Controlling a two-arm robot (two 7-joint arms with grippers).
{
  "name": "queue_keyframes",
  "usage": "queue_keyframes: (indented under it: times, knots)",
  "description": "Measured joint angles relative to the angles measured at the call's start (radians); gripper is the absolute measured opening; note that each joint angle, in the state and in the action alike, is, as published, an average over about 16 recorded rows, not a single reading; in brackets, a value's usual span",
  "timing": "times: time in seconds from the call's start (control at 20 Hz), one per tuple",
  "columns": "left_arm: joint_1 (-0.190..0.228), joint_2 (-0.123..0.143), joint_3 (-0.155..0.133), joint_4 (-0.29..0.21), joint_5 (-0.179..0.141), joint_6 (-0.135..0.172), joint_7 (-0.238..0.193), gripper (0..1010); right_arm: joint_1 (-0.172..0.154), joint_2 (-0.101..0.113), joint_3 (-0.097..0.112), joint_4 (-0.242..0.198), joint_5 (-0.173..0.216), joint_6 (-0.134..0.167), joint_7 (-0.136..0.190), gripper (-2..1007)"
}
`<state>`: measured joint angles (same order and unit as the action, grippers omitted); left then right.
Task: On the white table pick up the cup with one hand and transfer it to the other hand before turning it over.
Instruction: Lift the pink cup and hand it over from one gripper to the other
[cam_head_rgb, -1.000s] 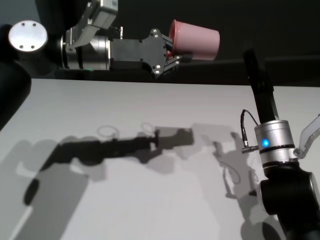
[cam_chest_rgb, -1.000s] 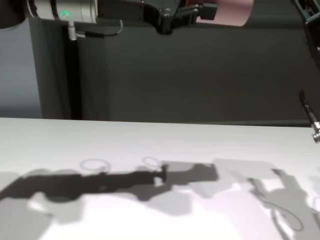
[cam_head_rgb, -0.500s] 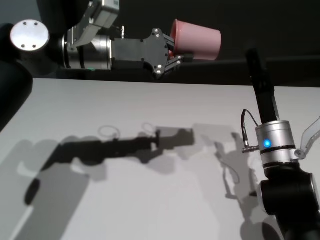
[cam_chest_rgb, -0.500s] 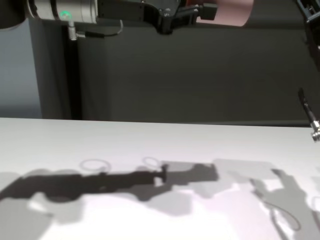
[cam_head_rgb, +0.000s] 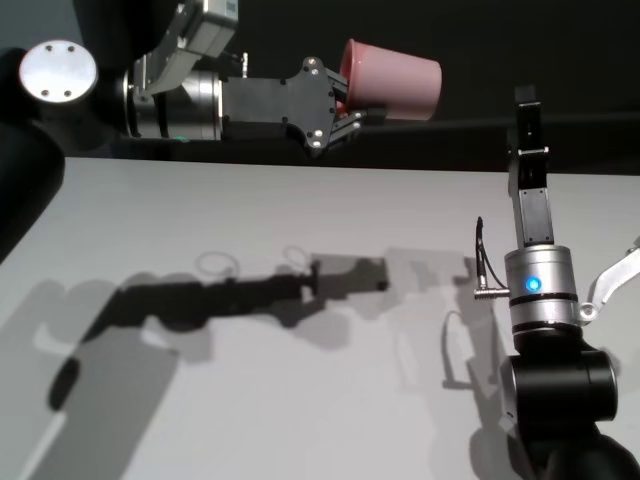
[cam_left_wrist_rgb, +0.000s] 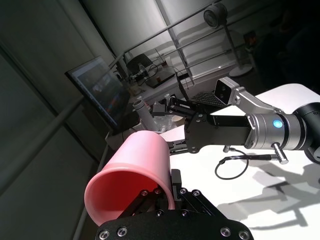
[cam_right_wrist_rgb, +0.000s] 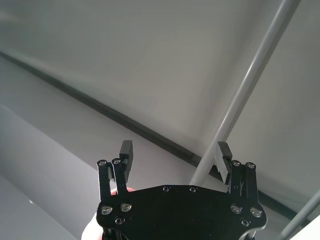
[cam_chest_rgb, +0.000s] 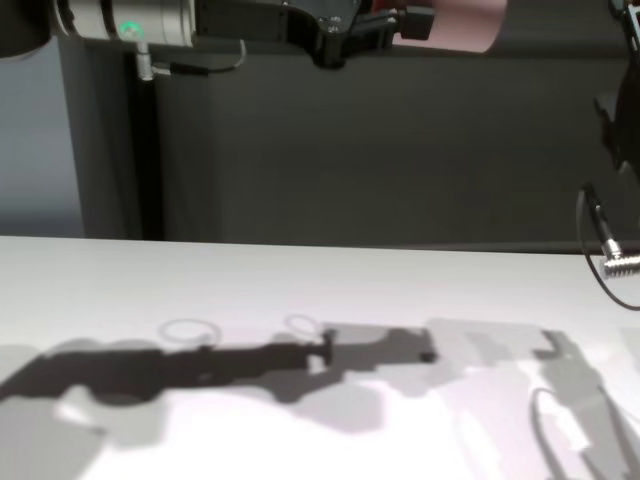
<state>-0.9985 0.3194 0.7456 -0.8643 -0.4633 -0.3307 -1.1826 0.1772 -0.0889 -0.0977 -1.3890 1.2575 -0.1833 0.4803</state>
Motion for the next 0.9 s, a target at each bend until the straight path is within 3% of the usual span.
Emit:
queue_keyframes:
  times: [0.45, 0.9]
  knots:
    - [0.0, 0.0, 0.0, 0.0, 0.0, 0.0, 0.0, 43, 0.027, -0.017, 0.007, 0.059, 0.136, 0.074, 0.032, 1000]
    - [0.0, 0.0, 0.0, 0.0, 0.0, 0.0, 0.0, 43, 0.056, -0.021, -0.015, 0.105, 0.22, 0.146, 0.064, 1000]
